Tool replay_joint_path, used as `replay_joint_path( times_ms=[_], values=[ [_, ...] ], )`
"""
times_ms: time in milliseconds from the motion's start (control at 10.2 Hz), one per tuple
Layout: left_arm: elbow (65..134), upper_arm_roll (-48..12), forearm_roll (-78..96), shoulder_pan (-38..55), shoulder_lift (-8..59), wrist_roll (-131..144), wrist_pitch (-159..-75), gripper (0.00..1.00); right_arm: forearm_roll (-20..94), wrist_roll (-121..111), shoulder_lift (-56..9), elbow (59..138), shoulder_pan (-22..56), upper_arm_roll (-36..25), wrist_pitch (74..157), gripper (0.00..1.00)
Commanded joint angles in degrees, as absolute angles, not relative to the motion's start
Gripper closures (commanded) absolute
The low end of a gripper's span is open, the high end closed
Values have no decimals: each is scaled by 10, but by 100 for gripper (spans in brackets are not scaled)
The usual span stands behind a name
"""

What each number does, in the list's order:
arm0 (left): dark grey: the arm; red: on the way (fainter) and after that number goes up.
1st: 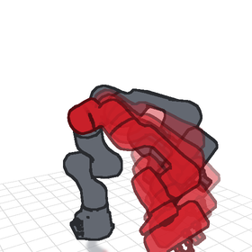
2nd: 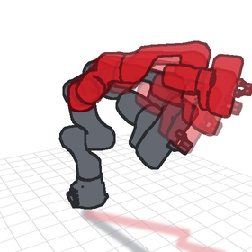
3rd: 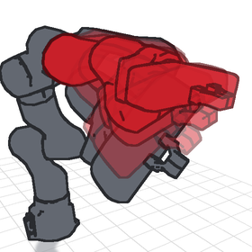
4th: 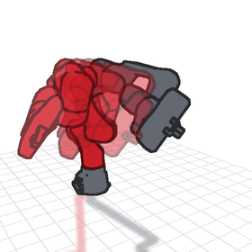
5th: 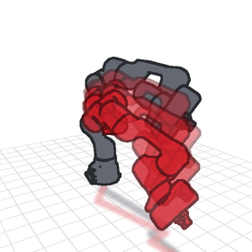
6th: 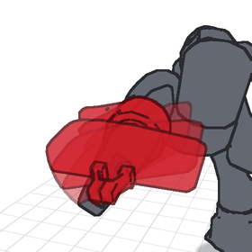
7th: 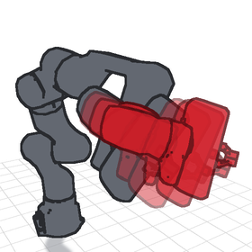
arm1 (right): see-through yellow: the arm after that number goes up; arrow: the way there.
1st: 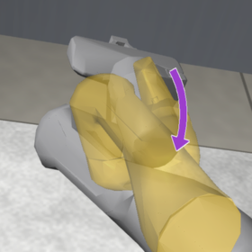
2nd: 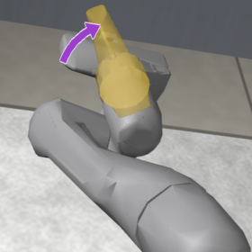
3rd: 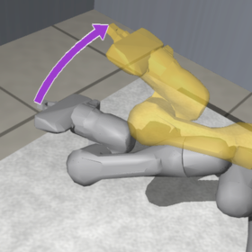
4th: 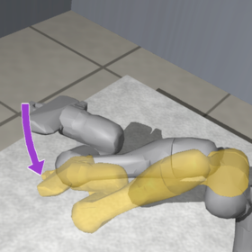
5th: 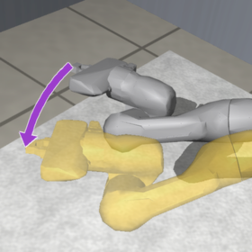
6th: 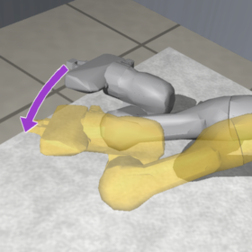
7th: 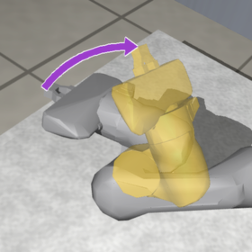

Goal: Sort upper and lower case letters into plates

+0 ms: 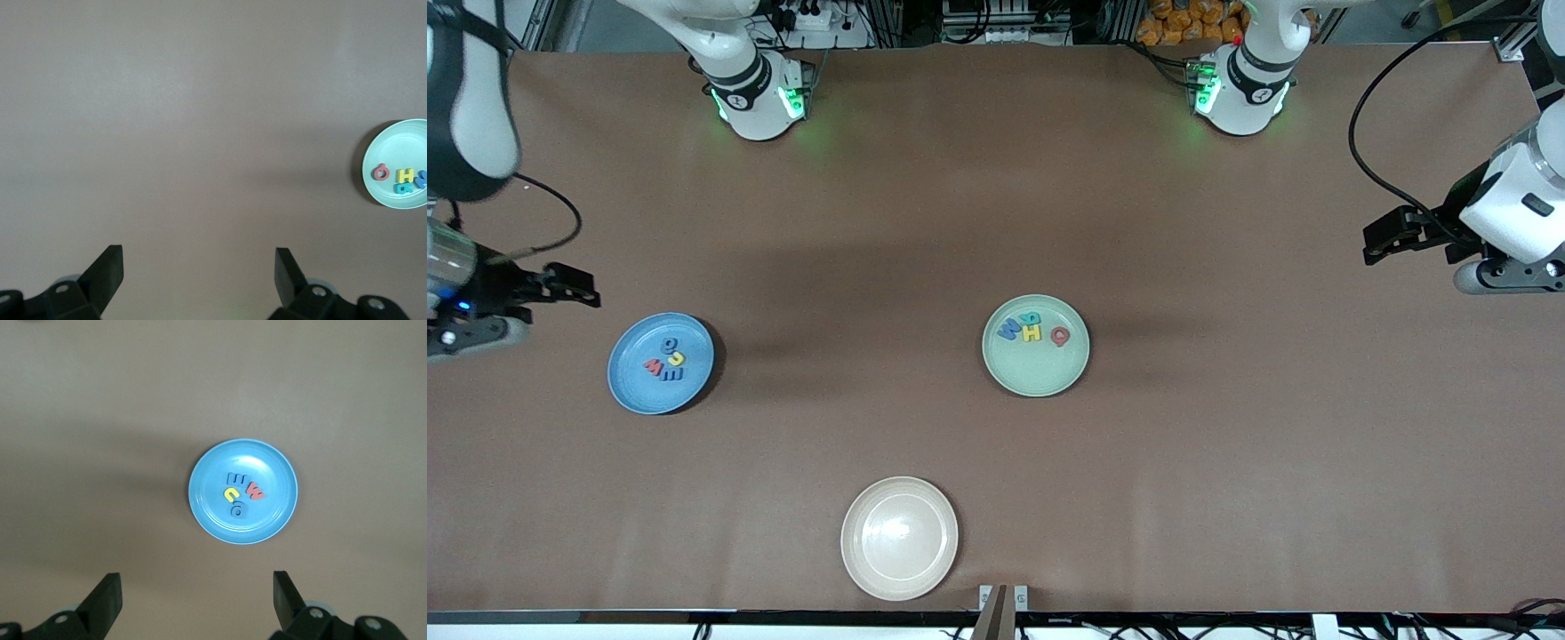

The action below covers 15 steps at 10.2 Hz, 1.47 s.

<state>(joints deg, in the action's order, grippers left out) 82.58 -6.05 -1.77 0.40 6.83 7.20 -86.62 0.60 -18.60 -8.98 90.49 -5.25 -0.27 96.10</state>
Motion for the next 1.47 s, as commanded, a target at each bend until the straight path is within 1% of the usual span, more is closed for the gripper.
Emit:
replay_joint_path(
  times_ms=[0,98,293,489,782,978,1369],
  values=[
    [829,-55,-2,3,67,74,-865,0,24,-165,-70,831,-38,-18,907,0],
    [828,-57,-3,5,67,76,-865,0,24,-129,-44,831,-33,-18,891,0],
    [829,-55,-2,3,67,72,-865,0,17,-71,-14,831,-11,-18,852,0],
    [828,-57,-3,3,67,73,-865,0,14,-69,16,842,-6,-18,839,0],
    [828,-57,-3,3,67,73,-865,0,11,-69,21,854,-6,-20,843,0],
    [828,-55,-3,3,67,73,-865,0,-12,-68,20,855,-5,-20,852,0],
    [828,-55,-3,3,68,72,-865,0,-12,-68,20,862,-6,-21,853,0]
  ],
)
